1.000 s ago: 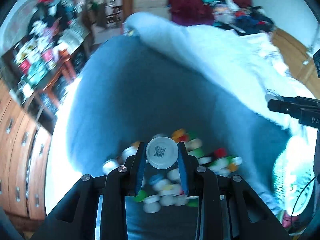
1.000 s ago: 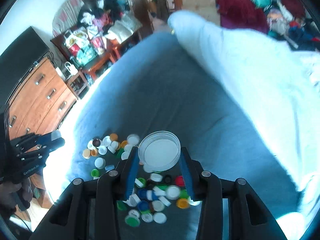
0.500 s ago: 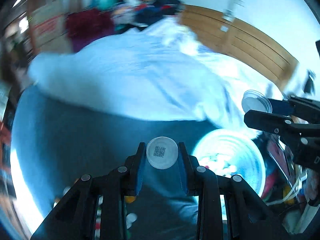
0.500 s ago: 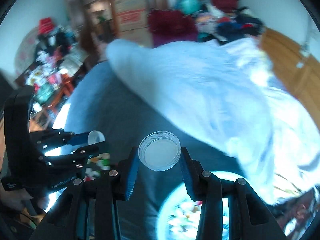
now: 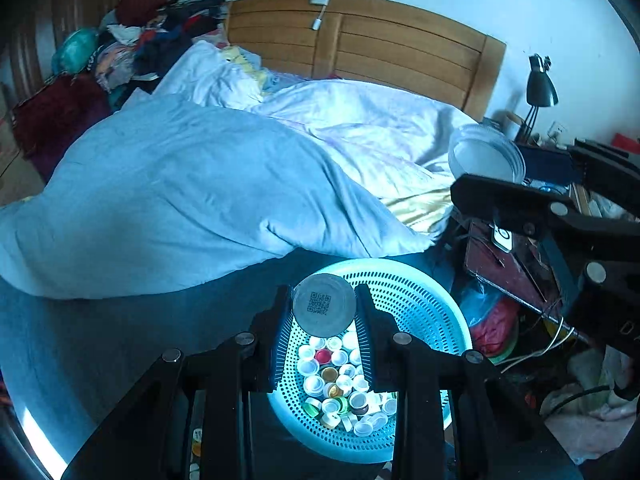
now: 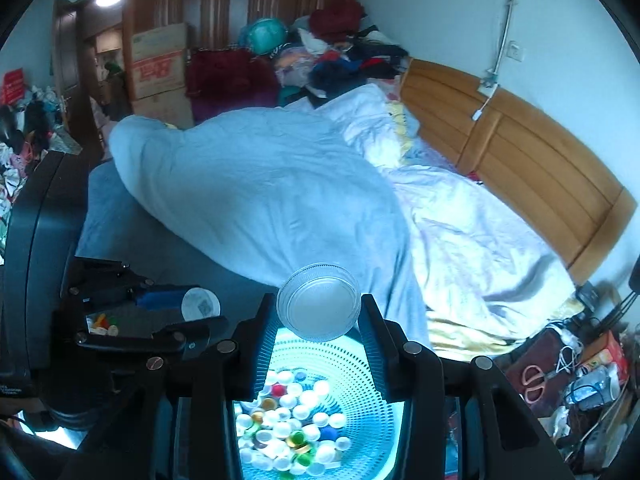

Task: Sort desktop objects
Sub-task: 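Carry both held caps over the blue basket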

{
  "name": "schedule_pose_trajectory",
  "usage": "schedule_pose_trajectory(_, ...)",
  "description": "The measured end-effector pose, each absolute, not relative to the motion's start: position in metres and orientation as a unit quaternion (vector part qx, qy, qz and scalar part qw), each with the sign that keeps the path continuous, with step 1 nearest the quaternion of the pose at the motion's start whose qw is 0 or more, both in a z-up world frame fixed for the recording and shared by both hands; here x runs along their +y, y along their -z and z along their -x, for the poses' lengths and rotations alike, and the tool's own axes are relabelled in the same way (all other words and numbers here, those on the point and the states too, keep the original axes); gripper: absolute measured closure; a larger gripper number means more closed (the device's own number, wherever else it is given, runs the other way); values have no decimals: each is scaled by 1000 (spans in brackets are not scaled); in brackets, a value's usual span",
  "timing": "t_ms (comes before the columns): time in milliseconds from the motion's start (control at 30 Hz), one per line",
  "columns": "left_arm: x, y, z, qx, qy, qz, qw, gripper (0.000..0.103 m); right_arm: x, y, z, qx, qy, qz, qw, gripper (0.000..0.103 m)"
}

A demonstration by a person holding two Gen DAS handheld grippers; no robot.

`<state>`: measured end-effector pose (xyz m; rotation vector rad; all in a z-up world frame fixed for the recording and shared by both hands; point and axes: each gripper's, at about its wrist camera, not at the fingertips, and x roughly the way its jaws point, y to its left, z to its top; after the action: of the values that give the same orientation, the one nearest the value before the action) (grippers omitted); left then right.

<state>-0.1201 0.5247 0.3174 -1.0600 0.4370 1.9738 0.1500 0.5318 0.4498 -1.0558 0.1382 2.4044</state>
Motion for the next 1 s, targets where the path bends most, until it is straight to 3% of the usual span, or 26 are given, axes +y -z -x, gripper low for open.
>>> schedule_pose_trajectory(1000, 535, -315, 110, 180, -783, 429, 413, 77, 530, -429, -158, 64, -881, 395, 253, 58)
